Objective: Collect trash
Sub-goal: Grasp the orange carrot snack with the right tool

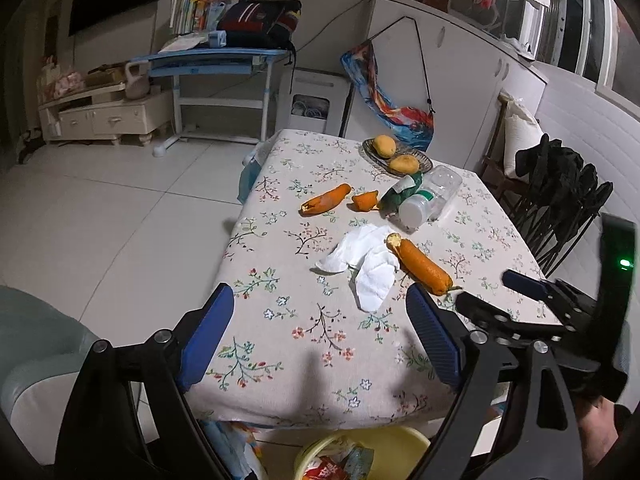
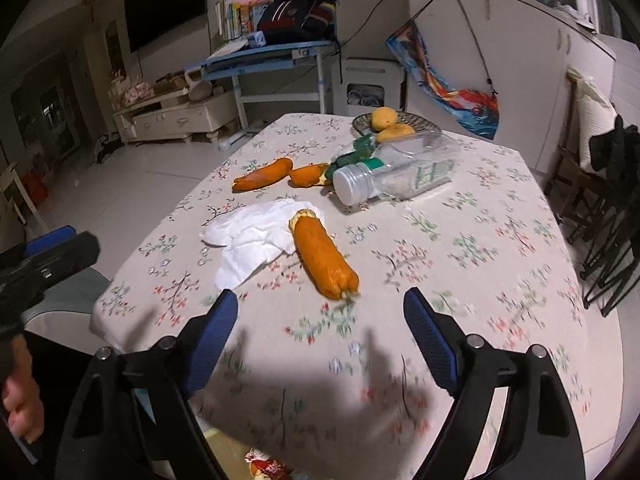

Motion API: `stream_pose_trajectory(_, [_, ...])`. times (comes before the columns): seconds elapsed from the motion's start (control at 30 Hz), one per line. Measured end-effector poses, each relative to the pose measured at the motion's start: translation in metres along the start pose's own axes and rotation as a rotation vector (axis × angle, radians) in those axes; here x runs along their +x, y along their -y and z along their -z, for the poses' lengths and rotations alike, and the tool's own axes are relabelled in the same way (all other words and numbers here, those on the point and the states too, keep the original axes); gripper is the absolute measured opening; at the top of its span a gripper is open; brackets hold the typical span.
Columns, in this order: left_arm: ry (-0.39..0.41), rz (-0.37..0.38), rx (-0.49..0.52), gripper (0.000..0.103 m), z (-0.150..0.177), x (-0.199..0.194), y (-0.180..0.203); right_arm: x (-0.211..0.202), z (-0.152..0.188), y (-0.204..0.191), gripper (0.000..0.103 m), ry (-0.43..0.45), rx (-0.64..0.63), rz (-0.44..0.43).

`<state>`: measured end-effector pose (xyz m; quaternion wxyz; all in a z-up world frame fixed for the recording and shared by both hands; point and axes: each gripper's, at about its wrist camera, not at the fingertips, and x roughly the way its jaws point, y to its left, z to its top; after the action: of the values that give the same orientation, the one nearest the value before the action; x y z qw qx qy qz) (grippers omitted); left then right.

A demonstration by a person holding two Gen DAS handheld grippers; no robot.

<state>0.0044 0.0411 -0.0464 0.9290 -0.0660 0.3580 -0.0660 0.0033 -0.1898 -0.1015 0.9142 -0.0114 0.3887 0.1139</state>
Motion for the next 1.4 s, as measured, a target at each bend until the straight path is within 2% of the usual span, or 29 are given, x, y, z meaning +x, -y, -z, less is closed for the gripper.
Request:
stream_pose_trajectory(0.5, [-0.055, -0.007, -0.020, 0.085, -0.002, 0.023, 0.000, 0.047, -0.014, 0.005, 0.067, -0.082, 0.003, -0.009])
stream_pose_trajectory(0.7, [-0.064, -0.013, -0.016, 0.085, -0.005, 0.030, 0.001, 0.059, -0.013, 0.008, 0.056, -0.120, 0.011, -0.013])
stream_pose_trajectory(0.87, [-0.077, -0.022, -0.011, 0.085, -0.007, 0.037, 0.002, 0.063, -0.013, 0.010, 0.040, -0.131, 0.014, -0.018])
stream_pose_trajectory(1.03, [-0.085, -0.024, 0.005, 0.085, -0.009, 0.044, 0.009, 0.060, -0.013, 0.017, 0.030, -0.134, 0.038, -0.035])
stream_pose_trajectory(1.4, [-0.098, -0.026, 0.064, 0.086, -0.010, 0.061, 0.026, 0.038, 0.001, 0.047, 0.029, -0.135, 0.141, -0.056])
